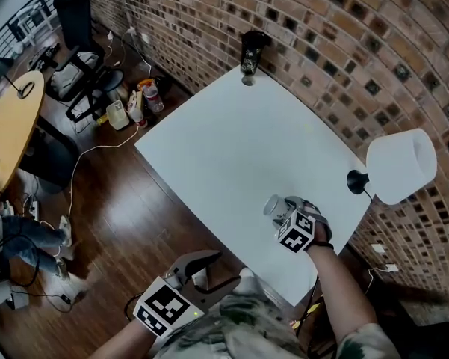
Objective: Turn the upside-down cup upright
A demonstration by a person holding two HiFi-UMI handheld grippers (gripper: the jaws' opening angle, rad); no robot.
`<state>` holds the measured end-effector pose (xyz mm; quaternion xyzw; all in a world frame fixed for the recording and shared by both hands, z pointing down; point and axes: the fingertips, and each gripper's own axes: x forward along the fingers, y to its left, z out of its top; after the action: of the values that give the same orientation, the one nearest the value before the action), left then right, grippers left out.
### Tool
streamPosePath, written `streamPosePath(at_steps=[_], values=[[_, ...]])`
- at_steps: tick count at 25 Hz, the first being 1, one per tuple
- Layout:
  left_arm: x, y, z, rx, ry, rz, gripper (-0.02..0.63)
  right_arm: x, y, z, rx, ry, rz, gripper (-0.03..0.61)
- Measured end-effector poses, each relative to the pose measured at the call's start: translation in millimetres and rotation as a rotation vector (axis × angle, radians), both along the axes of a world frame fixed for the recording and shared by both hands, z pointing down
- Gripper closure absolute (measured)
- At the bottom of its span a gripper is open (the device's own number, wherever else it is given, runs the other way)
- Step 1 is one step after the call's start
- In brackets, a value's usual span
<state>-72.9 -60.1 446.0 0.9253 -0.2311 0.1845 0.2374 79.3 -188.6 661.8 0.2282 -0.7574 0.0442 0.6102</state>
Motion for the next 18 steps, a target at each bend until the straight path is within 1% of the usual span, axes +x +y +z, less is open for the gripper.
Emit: streamPosePath(at_steps=[8,14,18], values=[[3.2,0.8,0.2,0.001,-0.003,0.003,0.36,4.9,-1.1,2.6,0.004,-0.035,0.024,0.27],[2.7,3.4,2.1,-0.005,-0.003,0.0,0.36,7.7,-0.8,2.7,0.007,-0.052,0.035,0.247],[1.2,4.6,3.1,-0.014,-0.003,-0.001,0.362,9.0,-1.6,0.3,0.013,-0.074,0.052,0.245]])
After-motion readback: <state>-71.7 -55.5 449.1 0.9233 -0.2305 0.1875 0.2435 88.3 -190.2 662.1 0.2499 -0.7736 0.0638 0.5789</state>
